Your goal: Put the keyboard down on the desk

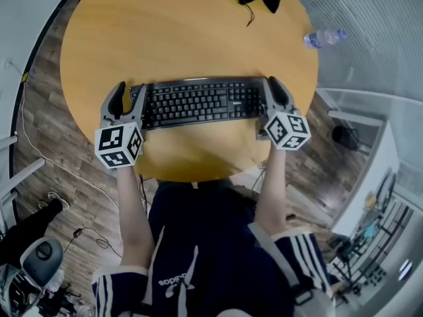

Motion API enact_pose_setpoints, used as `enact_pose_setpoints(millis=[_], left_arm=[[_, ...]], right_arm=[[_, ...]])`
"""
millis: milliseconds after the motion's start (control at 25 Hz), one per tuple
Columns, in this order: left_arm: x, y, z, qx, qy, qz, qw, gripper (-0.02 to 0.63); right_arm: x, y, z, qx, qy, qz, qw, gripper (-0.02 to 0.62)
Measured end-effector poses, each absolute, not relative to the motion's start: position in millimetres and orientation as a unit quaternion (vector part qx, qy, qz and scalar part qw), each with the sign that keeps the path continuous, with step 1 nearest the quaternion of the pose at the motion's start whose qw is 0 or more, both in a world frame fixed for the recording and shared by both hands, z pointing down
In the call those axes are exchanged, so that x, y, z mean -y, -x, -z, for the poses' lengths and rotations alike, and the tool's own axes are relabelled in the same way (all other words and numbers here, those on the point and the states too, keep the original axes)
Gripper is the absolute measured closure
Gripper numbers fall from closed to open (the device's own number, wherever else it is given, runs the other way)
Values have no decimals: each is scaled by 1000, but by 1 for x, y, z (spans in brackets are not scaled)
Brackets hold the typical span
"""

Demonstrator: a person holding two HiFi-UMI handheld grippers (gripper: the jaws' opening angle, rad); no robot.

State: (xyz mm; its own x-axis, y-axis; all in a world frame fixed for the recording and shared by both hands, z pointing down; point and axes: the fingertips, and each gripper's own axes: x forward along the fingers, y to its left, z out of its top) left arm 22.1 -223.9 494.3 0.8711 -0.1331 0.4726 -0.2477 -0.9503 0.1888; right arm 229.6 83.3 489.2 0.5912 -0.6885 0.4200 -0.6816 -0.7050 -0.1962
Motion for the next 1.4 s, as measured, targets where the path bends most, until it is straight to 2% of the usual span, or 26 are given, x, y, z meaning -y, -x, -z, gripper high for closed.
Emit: enact_pose_setpoints(millis=[80,200,280,520,1040,1400], left_arm=[[226,-28,-474,98,-967,-205,117,402],[222,-34,-445,97,-976,-168,101,476],[219,-36,-425,92,-982,-145,82,519],[199,-34,-362,88,-991,-80,53,595],[122,8,-259,120,-993,1,5,601],[58,41,-235,126,-992,14,-23,603]], right_arm=[[-76,-223,-470,-381,899,216,28,545],[-68,-211,-450,-386,901,196,33,574],[-60,-205,-437,-396,899,186,29,583],[-53,-192,-384,-418,897,146,-1,591],[-102,-147,-278,-472,880,55,-3,591],[-152,-106,-241,-492,870,-8,-4,591]])
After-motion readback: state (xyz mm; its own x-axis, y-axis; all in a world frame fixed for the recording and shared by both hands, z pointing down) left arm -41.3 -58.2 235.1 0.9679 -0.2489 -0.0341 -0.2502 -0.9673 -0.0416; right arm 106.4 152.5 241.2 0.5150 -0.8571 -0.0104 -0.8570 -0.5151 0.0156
